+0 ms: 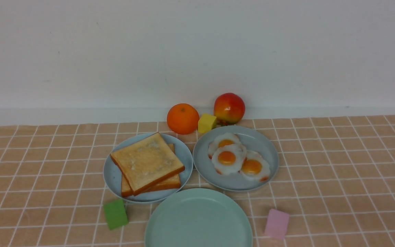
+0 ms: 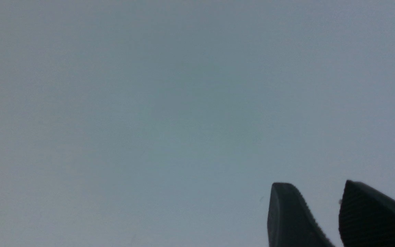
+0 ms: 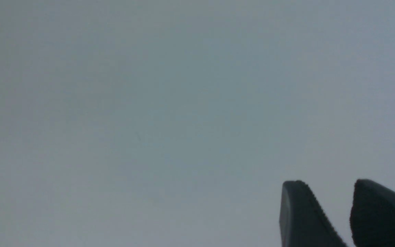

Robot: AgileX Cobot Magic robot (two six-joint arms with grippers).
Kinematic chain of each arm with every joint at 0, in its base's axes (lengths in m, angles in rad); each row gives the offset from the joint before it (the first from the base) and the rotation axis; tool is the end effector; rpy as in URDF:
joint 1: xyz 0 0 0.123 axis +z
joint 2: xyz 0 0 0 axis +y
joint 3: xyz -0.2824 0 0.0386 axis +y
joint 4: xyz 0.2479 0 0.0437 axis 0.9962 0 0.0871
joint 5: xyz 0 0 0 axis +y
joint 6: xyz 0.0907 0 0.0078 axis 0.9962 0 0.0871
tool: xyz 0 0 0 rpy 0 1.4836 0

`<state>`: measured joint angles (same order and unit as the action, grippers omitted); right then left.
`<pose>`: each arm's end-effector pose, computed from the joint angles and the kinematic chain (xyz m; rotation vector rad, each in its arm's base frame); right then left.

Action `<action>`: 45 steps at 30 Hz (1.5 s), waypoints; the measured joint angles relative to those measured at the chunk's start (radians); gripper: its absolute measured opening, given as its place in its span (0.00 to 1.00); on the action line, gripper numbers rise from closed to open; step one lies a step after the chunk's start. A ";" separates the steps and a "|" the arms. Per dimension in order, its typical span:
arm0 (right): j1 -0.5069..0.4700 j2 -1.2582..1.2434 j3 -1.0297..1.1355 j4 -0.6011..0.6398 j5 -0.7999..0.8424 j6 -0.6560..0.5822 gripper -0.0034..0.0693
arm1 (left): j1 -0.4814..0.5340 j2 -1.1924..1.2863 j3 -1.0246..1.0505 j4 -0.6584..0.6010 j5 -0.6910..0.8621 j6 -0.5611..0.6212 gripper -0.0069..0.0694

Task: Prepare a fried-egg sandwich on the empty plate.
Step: Use the left arm to grab a slice of bread

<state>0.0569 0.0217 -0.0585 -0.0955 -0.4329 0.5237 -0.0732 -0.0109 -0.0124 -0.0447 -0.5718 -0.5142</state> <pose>0.0417 0.0060 0.2683 0.1576 1.0145 0.4706 0.0348 -0.0004 0.2652 -0.2361 0.8711 -0.5720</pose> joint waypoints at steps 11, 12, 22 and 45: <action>0.000 0.468 -0.764 -0.072 0.419 0.025 0.38 | 0.000 0.389 -0.693 -0.015 0.572 -0.117 0.40; 0.000 0.507 -0.814 -0.092 0.483 0.025 0.38 | 0.000 0.439 -0.738 -0.015 0.657 -0.127 0.40; 0.000 0.853 -0.894 -0.209 1.097 0.025 0.38 | 0.000 0.864 -0.814 0.045 1.059 -0.143 0.40; 0.265 1.169 -0.835 0.553 1.248 -0.652 0.38 | 0.000 1.745 -1.042 -0.736 1.083 0.560 0.45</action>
<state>0.3224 1.1903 -0.8934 0.4572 0.8155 -0.1286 -0.0732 1.7344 -1.0547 -0.7810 0.5115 0.0458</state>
